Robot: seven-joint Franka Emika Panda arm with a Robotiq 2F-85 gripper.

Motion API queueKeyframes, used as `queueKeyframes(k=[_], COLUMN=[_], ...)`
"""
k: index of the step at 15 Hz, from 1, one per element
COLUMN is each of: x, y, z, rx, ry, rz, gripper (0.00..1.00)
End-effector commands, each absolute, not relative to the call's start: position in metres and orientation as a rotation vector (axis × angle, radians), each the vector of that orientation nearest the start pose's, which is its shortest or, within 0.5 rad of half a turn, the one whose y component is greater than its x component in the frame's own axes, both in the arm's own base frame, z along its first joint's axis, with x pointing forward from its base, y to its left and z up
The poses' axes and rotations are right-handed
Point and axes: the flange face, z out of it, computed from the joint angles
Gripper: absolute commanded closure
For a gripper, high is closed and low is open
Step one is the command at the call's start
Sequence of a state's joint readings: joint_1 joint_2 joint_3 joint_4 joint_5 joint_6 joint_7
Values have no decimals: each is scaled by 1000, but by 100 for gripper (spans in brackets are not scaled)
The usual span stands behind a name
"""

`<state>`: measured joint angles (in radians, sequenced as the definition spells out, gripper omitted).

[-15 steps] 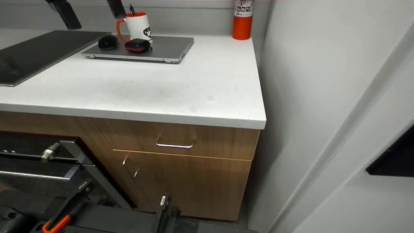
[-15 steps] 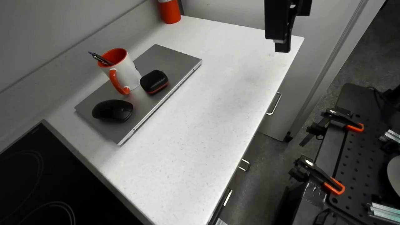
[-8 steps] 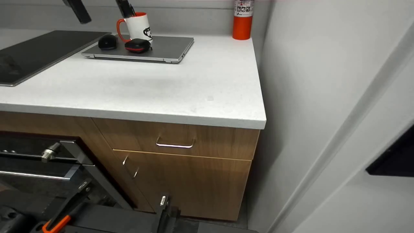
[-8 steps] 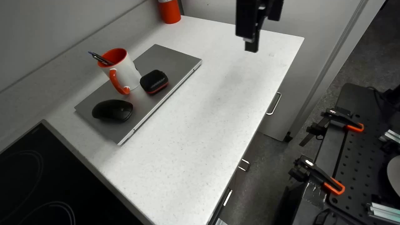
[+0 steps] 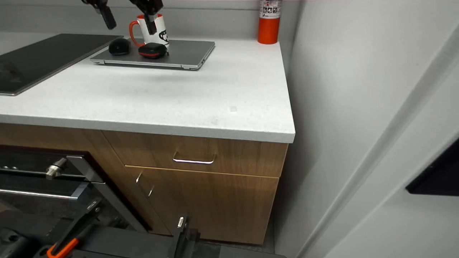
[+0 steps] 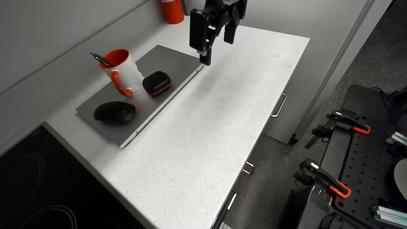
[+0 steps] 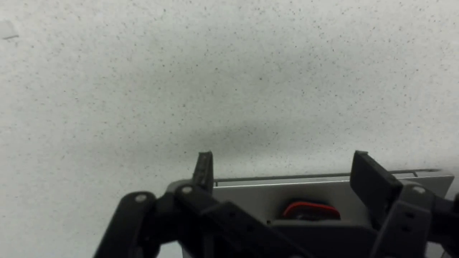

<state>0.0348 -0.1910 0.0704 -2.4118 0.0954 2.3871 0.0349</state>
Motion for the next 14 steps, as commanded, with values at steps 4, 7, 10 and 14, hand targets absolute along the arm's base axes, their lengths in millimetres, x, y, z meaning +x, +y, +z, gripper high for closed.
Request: queueKeyframes(k=[4, 7, 10, 14], x=[482, 493, 511, 544], y=[51, 58, 71, 90], z=[402, 401, 412, 422], rx=[-3056, -3009, -2903, -2794], ry=[-14, 61, 140, 221], rz=[-249, -346, -501, -703], gripper=[0, 0, 0, 0])
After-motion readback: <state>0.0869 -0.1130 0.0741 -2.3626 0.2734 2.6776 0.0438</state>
